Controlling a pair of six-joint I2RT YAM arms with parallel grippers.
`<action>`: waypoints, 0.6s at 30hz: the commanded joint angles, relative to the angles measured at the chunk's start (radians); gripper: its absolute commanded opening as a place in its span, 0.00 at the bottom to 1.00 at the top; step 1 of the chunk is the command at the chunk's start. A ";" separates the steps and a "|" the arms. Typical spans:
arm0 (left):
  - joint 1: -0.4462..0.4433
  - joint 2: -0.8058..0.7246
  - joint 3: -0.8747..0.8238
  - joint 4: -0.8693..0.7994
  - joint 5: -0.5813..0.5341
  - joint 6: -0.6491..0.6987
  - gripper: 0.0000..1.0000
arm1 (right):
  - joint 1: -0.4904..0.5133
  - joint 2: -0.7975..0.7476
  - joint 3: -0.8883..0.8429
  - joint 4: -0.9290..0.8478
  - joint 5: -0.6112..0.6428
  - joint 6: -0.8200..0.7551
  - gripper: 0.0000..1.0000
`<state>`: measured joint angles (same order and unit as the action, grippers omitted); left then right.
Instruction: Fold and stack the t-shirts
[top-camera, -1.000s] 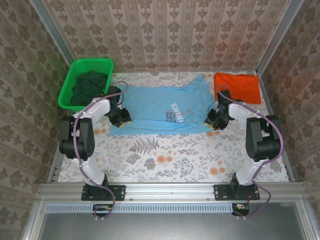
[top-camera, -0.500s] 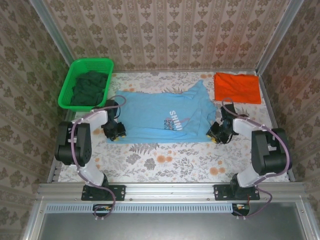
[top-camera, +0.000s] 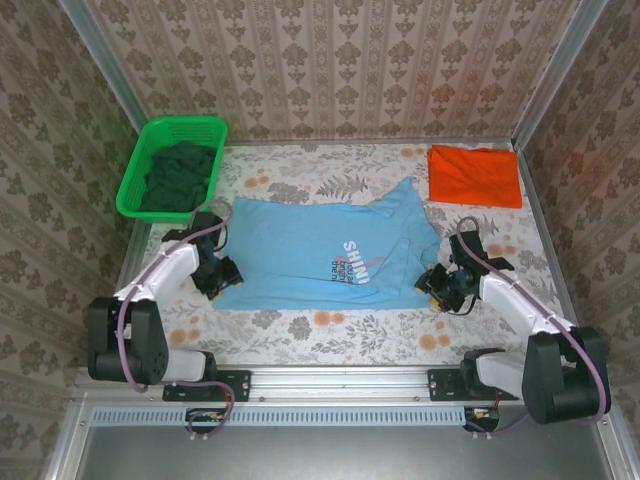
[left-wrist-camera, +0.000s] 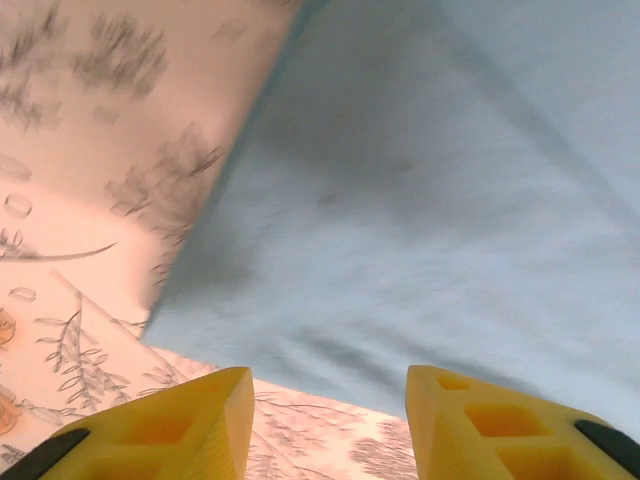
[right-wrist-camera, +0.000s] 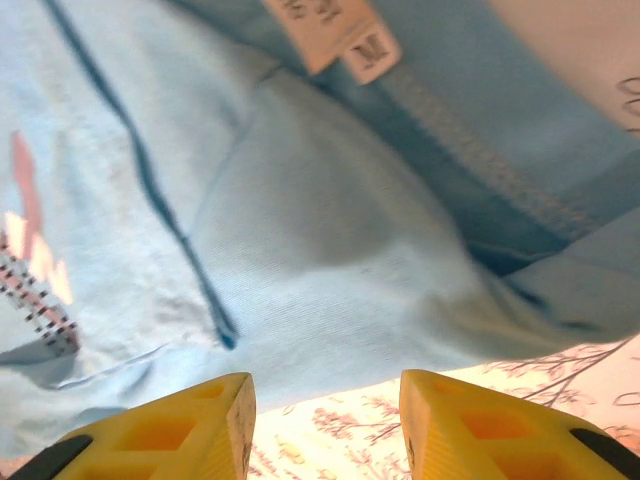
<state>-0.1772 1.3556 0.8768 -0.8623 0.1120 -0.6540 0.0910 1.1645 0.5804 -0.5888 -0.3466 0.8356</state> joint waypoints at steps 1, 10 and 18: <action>-0.100 -0.007 0.136 0.073 0.101 0.087 0.45 | 0.030 0.019 0.042 0.014 -0.037 0.032 0.43; -0.392 0.222 0.329 0.119 0.205 0.192 0.44 | 0.140 0.196 0.135 0.077 -0.032 0.033 0.37; -0.419 0.233 0.213 0.088 0.089 0.175 0.43 | 0.186 0.299 0.180 0.057 0.032 0.017 0.34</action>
<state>-0.5991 1.6142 1.1332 -0.7280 0.2562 -0.4927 0.2676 1.4498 0.7334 -0.5224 -0.3496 0.8562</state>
